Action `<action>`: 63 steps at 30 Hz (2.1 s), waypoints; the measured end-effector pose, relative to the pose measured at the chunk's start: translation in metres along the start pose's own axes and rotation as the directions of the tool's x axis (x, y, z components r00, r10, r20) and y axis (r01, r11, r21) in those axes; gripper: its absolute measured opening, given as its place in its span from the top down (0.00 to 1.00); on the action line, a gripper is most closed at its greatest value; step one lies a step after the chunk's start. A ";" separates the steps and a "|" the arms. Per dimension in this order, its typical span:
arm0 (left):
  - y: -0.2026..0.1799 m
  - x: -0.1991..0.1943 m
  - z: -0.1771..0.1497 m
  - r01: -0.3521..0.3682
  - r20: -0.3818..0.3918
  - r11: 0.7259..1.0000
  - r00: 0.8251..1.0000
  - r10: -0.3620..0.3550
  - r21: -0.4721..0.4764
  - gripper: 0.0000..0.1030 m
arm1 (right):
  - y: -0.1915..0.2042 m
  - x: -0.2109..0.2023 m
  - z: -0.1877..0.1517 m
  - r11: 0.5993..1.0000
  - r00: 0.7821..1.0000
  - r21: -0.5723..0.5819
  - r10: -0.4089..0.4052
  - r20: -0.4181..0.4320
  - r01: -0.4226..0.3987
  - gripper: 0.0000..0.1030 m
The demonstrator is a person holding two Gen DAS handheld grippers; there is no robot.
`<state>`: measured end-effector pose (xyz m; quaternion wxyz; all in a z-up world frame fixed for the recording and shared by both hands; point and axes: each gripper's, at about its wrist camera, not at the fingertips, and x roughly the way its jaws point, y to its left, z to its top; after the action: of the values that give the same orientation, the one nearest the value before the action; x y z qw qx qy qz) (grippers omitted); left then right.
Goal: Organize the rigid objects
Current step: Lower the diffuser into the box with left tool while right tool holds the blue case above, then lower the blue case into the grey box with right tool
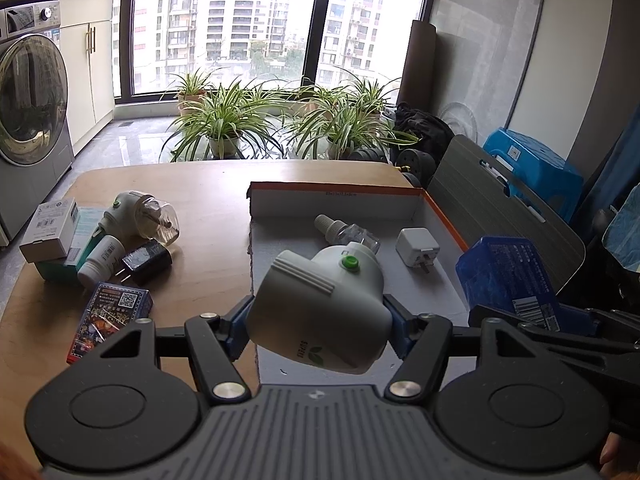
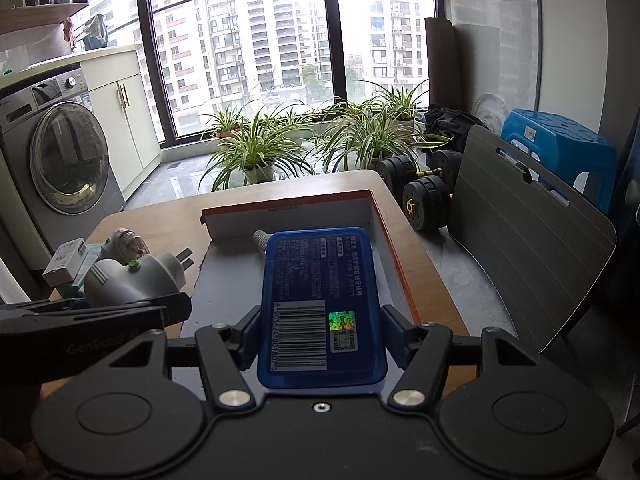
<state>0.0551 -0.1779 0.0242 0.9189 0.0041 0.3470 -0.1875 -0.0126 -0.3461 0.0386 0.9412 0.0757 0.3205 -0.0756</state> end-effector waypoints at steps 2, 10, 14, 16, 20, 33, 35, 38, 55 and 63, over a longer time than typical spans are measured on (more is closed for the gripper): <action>0.000 0.000 0.000 0.000 -0.001 1.000 1.000 0.000 0.000 0.35 | 0.000 0.000 0.000 1.000 1.000 0.000 0.001 0.000 -0.001 0.28; 0.000 0.000 -0.001 0.002 -0.002 1.000 1.000 -0.002 -0.002 0.35 | 0.000 0.000 -0.001 1.000 1.000 0.003 -0.001 0.000 0.001 0.28; 0.000 0.000 -0.001 0.000 -0.001 1.000 1.000 0.000 -0.001 0.35 | -0.001 0.000 -0.001 1.000 1.000 0.004 -0.001 -0.001 0.001 0.28; 0.000 0.000 -0.001 0.000 -0.001 1.000 1.000 0.000 -0.001 0.35 | -0.001 0.000 -0.001 1.000 1.000 0.003 0.000 -0.001 0.000 0.28; 0.000 0.000 -0.001 0.001 -0.002 1.000 1.000 -0.001 -0.001 0.35 | -0.001 0.000 -0.001 1.000 1.000 0.003 0.000 -0.001 0.000 0.28; 0.000 0.001 -0.003 0.001 -0.006 1.000 1.000 -0.001 -0.001 0.35 | -0.001 0.001 -0.002 1.000 1.000 0.004 0.000 -0.002 0.000 0.28; 0.000 0.001 -0.004 0.001 -0.006 1.000 1.000 -0.001 -0.001 0.35 | -0.001 0.001 -0.002 1.000 1.000 0.004 -0.002 -0.002 0.002 0.28; 0.000 0.001 -0.003 0.001 -0.007 1.000 1.000 -0.001 -0.001 0.35 | -0.001 0.001 -0.002 1.000 1.000 0.004 -0.001 -0.003 0.001 0.28; -0.001 0.006 -0.008 0.000 -0.019 1.000 1.000 0.000 -0.005 0.35 | -0.005 0.005 -0.009 1.000 1.000 0.012 -0.006 -0.011 0.006 0.28; 0.001 0.009 -0.009 -0.003 -0.025 1.000 1.000 0.003 -0.007 0.35 | -0.010 0.008 -0.008 1.000 1.000 0.019 -0.011 -0.014 0.011 0.28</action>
<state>0.0556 -0.1789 0.0115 0.9148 0.0036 0.3591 -0.1848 -0.0128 -0.3548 0.0270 0.9377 0.0833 0.3270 -0.0833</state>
